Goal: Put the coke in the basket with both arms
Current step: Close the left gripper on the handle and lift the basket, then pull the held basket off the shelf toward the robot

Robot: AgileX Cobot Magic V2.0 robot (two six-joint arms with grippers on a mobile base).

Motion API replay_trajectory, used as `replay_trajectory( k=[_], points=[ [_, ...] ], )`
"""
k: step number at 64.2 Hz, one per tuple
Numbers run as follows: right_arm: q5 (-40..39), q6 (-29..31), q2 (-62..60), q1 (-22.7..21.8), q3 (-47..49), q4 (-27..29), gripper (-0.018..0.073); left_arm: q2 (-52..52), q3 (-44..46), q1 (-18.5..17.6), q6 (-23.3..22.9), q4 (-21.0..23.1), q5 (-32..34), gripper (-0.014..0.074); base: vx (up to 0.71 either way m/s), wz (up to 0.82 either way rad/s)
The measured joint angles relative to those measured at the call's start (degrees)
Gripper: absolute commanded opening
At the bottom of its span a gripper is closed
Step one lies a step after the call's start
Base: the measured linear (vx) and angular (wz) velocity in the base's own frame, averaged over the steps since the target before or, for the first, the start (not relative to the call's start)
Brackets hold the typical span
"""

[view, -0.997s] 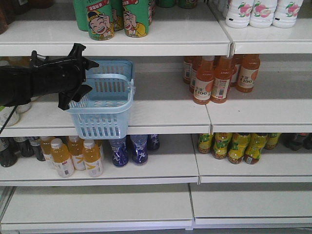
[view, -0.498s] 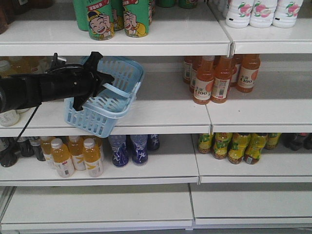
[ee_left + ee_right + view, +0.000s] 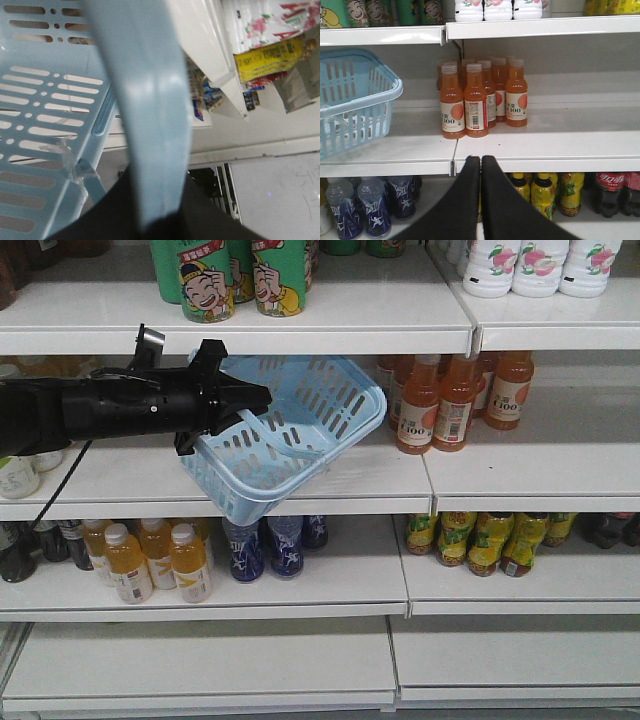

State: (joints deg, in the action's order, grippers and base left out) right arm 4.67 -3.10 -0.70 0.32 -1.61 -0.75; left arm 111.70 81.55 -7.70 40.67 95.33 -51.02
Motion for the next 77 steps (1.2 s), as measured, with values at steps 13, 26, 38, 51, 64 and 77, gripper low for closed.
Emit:
replay_trajectory(
  k=[13, 26, 38, 51, 64, 77],
  points=[
    [0.0, 0.0, 0.0, 0.0, 0.0, 0.0, -0.0009, -4.3, -5.9, 0.0, 2.1, -0.1, -4.7, -0.0008, 0.0, 0.0],
    [0.0, 0.0, 0.0, 0.0, 0.0, 0.0, -0.0009, -8.0, -13.9, -0.6, 7.7, -0.4, -12.2, -0.0008, 0.0, 0.0],
    [0.0, 0.0, 0.0, 0.0, 0.0, 0.0, -0.0009, -9.7, -20.2, -4.9, 10.9, -0.3, -14.7, -0.0008, 0.0, 0.0],
    [0.0, 0.0, 0.0, 0.0, 0.0, 0.0, -0.0009, -9.7, -25.9, -11.1, 14.4, -0.3, -14.7, -0.0008, 0.0, 0.0],
    [0.0, 0.0, 0.0, 0.0, 0.0, 0.0, -0.0009, -9.7, -29.0, -16.0, 15.6, -0.8, -14.7, -0.0008, 0.0, 0.0],
    [0.0, 0.0, 0.0, 0.0, 0.0, 0.0, -0.0009, -9.7, -29.1, -18.7, 15.8, -3.4, -14.6, -0.0008, 0.0, 0.0]
  ],
)
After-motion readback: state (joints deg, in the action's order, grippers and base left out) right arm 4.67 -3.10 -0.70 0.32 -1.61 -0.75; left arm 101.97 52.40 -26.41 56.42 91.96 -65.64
